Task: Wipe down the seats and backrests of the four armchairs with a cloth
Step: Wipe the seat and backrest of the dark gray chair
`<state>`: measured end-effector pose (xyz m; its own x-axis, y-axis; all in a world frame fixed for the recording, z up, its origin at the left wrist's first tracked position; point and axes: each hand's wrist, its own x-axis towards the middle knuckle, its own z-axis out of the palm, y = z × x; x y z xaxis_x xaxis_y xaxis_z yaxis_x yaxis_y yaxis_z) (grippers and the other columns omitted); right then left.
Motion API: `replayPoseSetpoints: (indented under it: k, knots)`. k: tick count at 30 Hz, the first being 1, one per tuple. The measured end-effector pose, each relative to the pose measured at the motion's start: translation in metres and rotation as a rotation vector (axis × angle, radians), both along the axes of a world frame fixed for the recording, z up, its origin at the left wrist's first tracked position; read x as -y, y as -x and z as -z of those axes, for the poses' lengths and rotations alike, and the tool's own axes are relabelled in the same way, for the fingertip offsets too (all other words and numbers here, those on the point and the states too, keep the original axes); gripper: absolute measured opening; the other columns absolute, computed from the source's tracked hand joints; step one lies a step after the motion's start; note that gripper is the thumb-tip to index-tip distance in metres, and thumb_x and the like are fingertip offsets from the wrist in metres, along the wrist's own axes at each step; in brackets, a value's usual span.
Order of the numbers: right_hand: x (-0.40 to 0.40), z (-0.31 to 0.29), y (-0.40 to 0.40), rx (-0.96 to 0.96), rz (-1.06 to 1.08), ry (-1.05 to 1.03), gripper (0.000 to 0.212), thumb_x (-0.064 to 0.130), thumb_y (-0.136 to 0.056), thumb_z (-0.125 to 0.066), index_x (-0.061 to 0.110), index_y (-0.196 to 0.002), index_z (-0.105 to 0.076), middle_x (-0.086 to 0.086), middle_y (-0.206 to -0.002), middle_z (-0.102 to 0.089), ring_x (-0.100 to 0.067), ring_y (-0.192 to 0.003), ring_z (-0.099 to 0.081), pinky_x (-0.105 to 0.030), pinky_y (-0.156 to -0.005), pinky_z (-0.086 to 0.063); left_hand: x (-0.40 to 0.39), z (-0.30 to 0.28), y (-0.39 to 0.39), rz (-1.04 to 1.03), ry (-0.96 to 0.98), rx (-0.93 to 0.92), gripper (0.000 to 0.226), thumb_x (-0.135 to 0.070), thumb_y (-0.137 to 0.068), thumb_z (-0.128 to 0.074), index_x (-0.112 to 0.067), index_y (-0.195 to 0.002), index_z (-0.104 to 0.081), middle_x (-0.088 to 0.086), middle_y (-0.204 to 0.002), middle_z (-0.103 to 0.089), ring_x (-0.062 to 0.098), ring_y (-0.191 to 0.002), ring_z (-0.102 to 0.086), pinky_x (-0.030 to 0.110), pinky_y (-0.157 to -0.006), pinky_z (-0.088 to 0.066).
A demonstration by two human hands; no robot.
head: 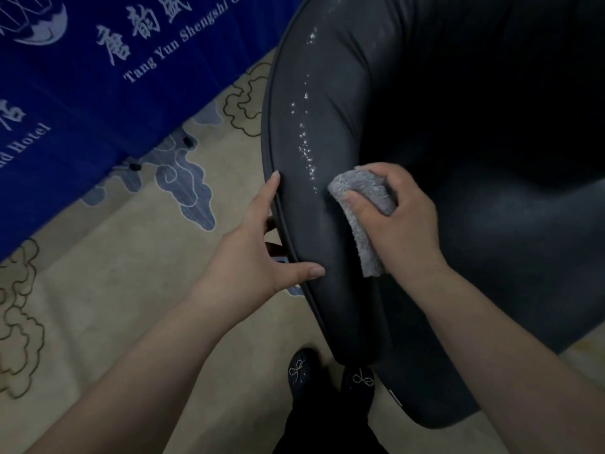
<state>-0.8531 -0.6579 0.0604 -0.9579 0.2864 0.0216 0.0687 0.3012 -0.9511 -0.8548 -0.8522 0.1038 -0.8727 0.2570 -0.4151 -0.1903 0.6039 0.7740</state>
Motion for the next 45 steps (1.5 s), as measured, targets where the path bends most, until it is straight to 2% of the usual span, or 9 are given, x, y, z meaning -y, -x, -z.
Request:
replayPoseSetpoints:
  k: [5, 10, 13, 20, 24, 29, 34, 40, 45]
  knots:
    - [0.033, -0.010, 0.003, -0.077, -0.212, -0.167, 0.037, 0.046, -0.076, -0.068, 0.035, -0.111, -0.060, 0.017, -0.101, -0.055, -0.001, -0.095, -0.056, -0.027, -0.082, -0.051, 0.003, 0.003, 0.002, 0.011, 0.018, -0.041, 0.124, -0.037, -0.053, -0.090, -0.067, -0.137, -0.004, -0.014, -0.131, -0.051, 0.001, -0.079, -0.069, 0.033, -0.081, -0.057]
    - [0.018, -0.003, 0.009, -0.026, -0.029, -0.121, 0.030, 0.035, -0.080, -0.071, 0.031, -0.108, -0.062, 0.012, -0.103, -0.060, -0.001, -0.097, -0.057, -0.028, -0.087, -0.049, 0.008, 0.003, 0.008, 0.000, -0.016, -0.039, 0.124, -0.038, -0.055, -0.090, -0.064, -0.140, -0.004, -0.022, -0.141, -0.042, -0.002, -0.089, -0.067, 0.031, -0.085, -0.056]
    - [0.030, -0.009, 0.009, -0.050, -0.082, -0.081, 0.033, 0.041, -0.078, -0.070, 0.033, -0.109, -0.061, 0.014, -0.104, -0.061, -0.003, -0.099, -0.059, -0.026, -0.087, -0.049, 0.011, 0.002, 0.020, 0.013, -0.066, -0.049, 0.123, -0.032, -0.058, -0.091, -0.056, -0.145, -0.007, -0.042, -0.129, -0.040, -0.004, -0.100, -0.063, 0.028, -0.085, -0.056]
    - [0.021, -0.005, 0.018, -0.059, 0.000, -0.112, 0.031, 0.029, -0.080, -0.074, 0.022, -0.109, -0.064, 0.006, -0.106, -0.064, -0.006, -0.099, -0.060, -0.029, -0.090, -0.048, 0.021, 0.002, 0.044, 0.107, -0.037, -0.030, 0.125, -0.033, -0.057, -0.090, -0.058, -0.144, -0.004, -0.057, -0.106, -0.036, -0.010, -0.094, -0.062, 0.023, -0.079, -0.057]
    - [0.034, -0.007, 0.025, -0.104, -0.060, -0.116, 0.035, 0.039, -0.077, -0.072, 0.030, -0.110, -0.063, 0.010, -0.105, -0.063, -0.008, -0.099, -0.060, -0.020, -0.087, -0.046, 0.023, 0.006, 0.059, 0.143, -0.030, -0.040, 0.125, -0.033, -0.059, -0.090, -0.059, -0.143, -0.002, -0.061, -0.105, -0.034, -0.008, -0.095, -0.063, 0.025, -0.080, -0.057]
    - [0.024, -0.002, 0.035, -0.029, 0.076, -0.091, 0.028, 0.029, -0.080, -0.072, 0.031, -0.106, -0.064, 0.009, -0.107, -0.064, -0.004, -0.100, -0.059, -0.025, -0.091, -0.048, 0.025, 0.005, 0.078, 0.207, 0.007, -0.098, 0.126, -0.041, -0.058, -0.088, -0.054, -0.145, 0.001, -0.041, -0.141, -0.026, 0.004, -0.122, -0.052, 0.035, -0.099, -0.049]
    - [0.037, -0.006, 0.041, -0.084, 0.031, -0.131, 0.033, 0.037, -0.078, -0.071, 0.033, -0.109, -0.063, 0.013, -0.107, -0.063, -0.005, -0.101, -0.060, -0.016, -0.088, -0.045, 0.024, 0.006, 0.092, 0.246, 0.011, -0.116, 0.128, -0.042, -0.058, -0.088, -0.049, -0.148, 0.004, -0.031, -0.151, -0.023, 0.007, -0.127, -0.048, 0.037, -0.105, -0.043]
    - [0.027, -0.011, 0.055, -0.040, 0.168, -0.079, 0.027, 0.026, -0.081, -0.072, 0.027, -0.107, -0.065, 0.009, -0.107, -0.065, -0.004, -0.101, -0.060, -0.015, -0.088, -0.045, 0.025, 0.009, 0.100, 0.249, -0.058, -0.089, 0.130, -0.039, -0.057, -0.089, -0.050, -0.148, 0.003, -0.035, -0.145, -0.028, 0.005, -0.118, -0.054, 0.013, -0.086, -0.048]
    - [0.048, -0.012, 0.064, -0.063, 0.004, -0.135, 0.031, 0.036, -0.077, -0.073, 0.035, -0.106, -0.062, 0.012, -0.109, -0.065, -0.004, -0.104, -0.060, -0.018, -0.091, -0.045, 0.027, 0.013, 0.106, 0.247, -0.087, -0.089, 0.130, -0.041, -0.055, -0.088, -0.049, -0.149, 0.001, -0.033, -0.136, -0.040, -0.001, -0.107, -0.059, 0.003, -0.075, -0.046]
